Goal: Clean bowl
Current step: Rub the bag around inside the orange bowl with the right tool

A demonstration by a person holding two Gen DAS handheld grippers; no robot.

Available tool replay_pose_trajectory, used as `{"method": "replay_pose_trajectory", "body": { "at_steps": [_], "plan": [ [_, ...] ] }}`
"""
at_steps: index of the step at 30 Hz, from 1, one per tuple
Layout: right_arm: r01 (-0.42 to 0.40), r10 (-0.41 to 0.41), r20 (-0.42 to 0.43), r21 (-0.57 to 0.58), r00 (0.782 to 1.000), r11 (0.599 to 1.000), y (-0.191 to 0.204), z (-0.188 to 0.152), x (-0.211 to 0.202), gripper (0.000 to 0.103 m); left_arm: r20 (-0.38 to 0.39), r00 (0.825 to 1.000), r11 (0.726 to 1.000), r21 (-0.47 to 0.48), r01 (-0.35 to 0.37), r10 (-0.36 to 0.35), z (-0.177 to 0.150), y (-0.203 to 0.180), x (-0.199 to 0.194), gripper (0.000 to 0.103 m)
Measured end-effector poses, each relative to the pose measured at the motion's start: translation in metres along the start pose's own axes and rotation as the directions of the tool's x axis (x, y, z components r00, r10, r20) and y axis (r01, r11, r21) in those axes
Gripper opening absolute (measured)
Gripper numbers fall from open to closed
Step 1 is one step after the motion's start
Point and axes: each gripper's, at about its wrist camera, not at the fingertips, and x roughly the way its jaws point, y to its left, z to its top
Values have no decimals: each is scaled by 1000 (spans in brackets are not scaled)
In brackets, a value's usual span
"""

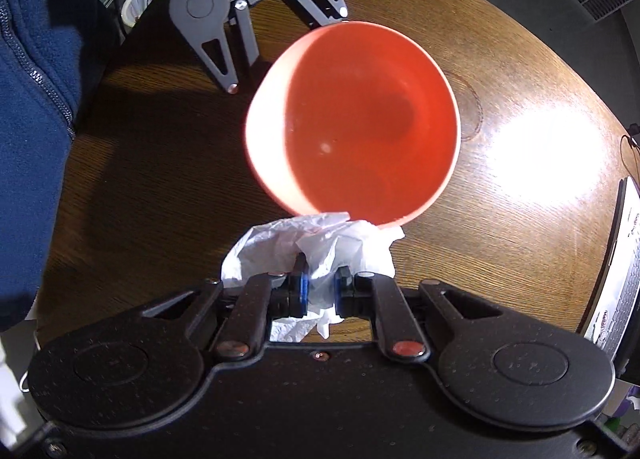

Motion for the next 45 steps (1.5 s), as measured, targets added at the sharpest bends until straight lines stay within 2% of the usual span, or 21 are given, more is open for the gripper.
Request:
{"method": "replay_pose_trajectory", "body": {
  "at_steps": [6, 10, 13, 20, 24, 30, 34, 39, 45],
  "plan": [
    [-50, 52, 39, -55, 998, 997, 24, 19, -11, 13, 2, 1000, 1000, -5, 2, -2, -2, 0, 0, 38],
    [-86, 95, 76, -115, 993, 990, 32, 47, -9, 13, 3, 1000, 1000, -9, 1, -1, -2, 0, -1, 38],
    [-83, 102, 137, -140, 985, 987, 28, 79, -6, 13, 4, 1000, 1000, -17, 2, -2, -2, 0, -1, 38],
    [-4, 39, 248, -140, 968, 990, -5, 124, -10, 13, -3, 1000, 1000, -16, 10, -10, 1, 2, 0, 38],
    [43, -13, 247, -117, 969, 992, -30, 133, -3, 13, -1, 1000, 1000, -23, 15, -15, 0, 4, -1, 38],
    [93, -91, 201, -5, 975, 996, -71, 111, -3, 13, 5, 1000, 1000, -15, 22, -22, -1, 6, 1, 38],
    [123, -130, 143, 59, 981, 991, -82, 84, 1, 13, 8, 1000, 1000, -15, 24, -23, 0, 9, 3, 38],
    [141, -154, 91, 126, 984, 982, -79, 51, -2, 13, 11, 1000, 1000, -3, 29, -29, -3, 7, -1, 38],
    [132, -140, 59, 113, 988, 985, -46, 27, -11, 13, 13, 999, 1000, 4, 30, -30, -2, 4, 0, 38]
  ]
}}
